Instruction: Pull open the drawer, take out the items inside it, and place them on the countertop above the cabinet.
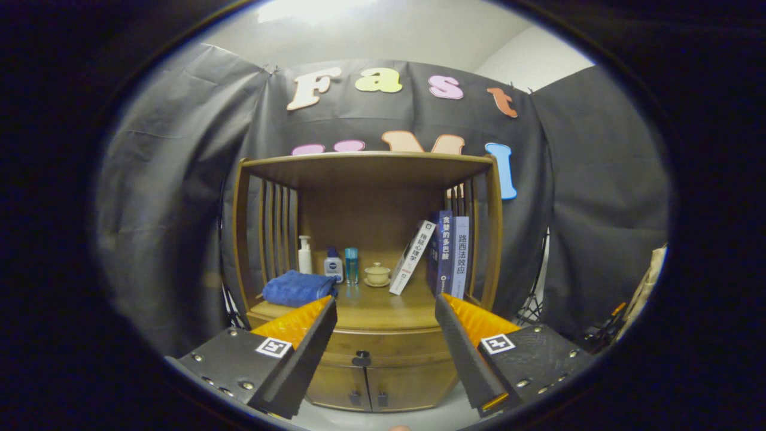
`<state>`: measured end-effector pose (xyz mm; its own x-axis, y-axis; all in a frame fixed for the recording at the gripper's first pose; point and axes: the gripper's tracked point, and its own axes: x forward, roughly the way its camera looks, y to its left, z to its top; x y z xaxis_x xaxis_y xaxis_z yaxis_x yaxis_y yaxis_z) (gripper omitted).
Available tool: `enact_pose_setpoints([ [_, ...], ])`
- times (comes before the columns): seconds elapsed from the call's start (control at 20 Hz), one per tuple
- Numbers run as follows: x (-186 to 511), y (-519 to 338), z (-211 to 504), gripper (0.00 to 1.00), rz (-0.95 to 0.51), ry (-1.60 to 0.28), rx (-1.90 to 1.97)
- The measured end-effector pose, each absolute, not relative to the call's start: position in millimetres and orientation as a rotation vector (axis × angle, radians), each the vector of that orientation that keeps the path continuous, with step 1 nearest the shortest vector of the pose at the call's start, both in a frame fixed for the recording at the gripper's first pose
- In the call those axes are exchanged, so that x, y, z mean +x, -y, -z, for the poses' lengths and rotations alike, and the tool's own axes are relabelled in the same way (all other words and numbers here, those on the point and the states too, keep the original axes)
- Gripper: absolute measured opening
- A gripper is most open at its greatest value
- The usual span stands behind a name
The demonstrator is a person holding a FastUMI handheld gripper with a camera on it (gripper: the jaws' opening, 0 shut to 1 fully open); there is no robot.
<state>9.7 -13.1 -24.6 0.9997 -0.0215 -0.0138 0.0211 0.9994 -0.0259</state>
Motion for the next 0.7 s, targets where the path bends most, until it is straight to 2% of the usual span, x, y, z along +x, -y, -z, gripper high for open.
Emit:
enact_pose_setpoints([
  [0.4,53.7,26.2,46.9,0.99,0.039,0.023,0.009],
  [0.7,101.4,26.0,96.1,0.99,0.036,-0.019,-0.034],
])
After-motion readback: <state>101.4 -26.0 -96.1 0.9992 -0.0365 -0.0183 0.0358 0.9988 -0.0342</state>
